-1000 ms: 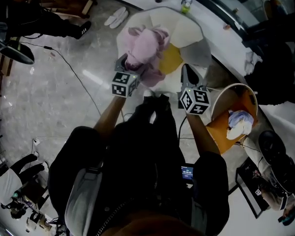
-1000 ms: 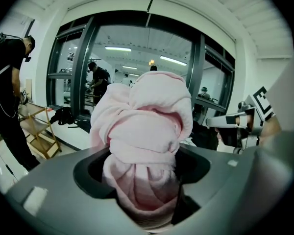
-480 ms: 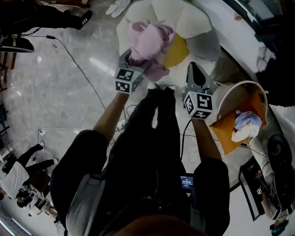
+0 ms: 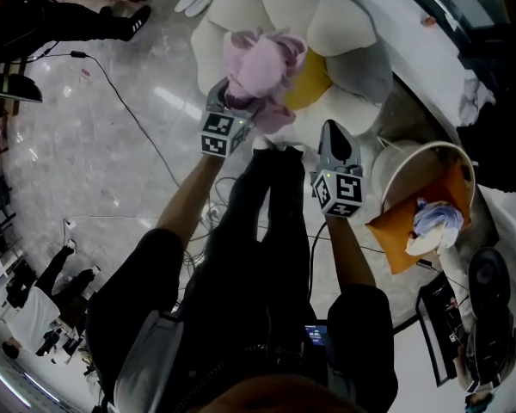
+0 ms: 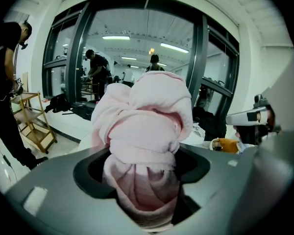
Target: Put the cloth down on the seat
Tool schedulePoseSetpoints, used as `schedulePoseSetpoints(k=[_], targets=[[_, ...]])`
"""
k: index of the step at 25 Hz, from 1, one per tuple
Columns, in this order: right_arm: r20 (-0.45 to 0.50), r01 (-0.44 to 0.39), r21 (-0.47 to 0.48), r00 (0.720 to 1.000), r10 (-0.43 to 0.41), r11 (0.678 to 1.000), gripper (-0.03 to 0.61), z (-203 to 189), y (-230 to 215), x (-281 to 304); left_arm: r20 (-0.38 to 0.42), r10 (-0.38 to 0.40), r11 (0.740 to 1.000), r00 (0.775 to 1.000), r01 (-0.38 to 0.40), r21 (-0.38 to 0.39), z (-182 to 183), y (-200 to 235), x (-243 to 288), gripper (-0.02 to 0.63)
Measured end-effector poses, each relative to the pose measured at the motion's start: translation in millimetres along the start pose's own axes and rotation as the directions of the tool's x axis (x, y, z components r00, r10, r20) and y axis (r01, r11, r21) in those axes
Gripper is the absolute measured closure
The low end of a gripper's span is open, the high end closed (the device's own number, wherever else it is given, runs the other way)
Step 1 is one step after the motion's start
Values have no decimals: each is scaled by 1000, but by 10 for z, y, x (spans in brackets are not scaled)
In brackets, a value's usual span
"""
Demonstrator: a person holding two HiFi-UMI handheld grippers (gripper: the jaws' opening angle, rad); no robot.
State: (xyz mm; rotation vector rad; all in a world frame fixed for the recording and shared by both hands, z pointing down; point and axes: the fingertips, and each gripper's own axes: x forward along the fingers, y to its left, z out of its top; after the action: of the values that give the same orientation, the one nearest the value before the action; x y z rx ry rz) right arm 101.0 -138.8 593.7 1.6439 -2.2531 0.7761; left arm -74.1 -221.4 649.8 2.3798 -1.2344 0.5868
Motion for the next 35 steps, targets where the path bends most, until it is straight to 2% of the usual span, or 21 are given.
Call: schedulePoseSetpoints(k=[8,14,19,28,35], targets=[[-32,28,14,999,-28,1000,575,-363,-209,291,-33,-20,1000,999,20,16,-319,64,463,279],[-31,19,-9,999,-19,1000,575,-491,-244,623,-58,-12,1000,998,13,10,-610,274,760,279],[-48,44,13,998,-44,999,575,-620,-323,847,-98,-12,1000,995,12,-1,-896,426,1020,279],[-116,1,16,993,1,1000,575,-1085,-295,1064,-212,-14,1000,977,14,2,-1514,526,1497,279],[-152,-14,29,988,18,999,575,-1274,-269,1131,-291,-27,1000,956,26,-8,-1970,482,1890,279]])
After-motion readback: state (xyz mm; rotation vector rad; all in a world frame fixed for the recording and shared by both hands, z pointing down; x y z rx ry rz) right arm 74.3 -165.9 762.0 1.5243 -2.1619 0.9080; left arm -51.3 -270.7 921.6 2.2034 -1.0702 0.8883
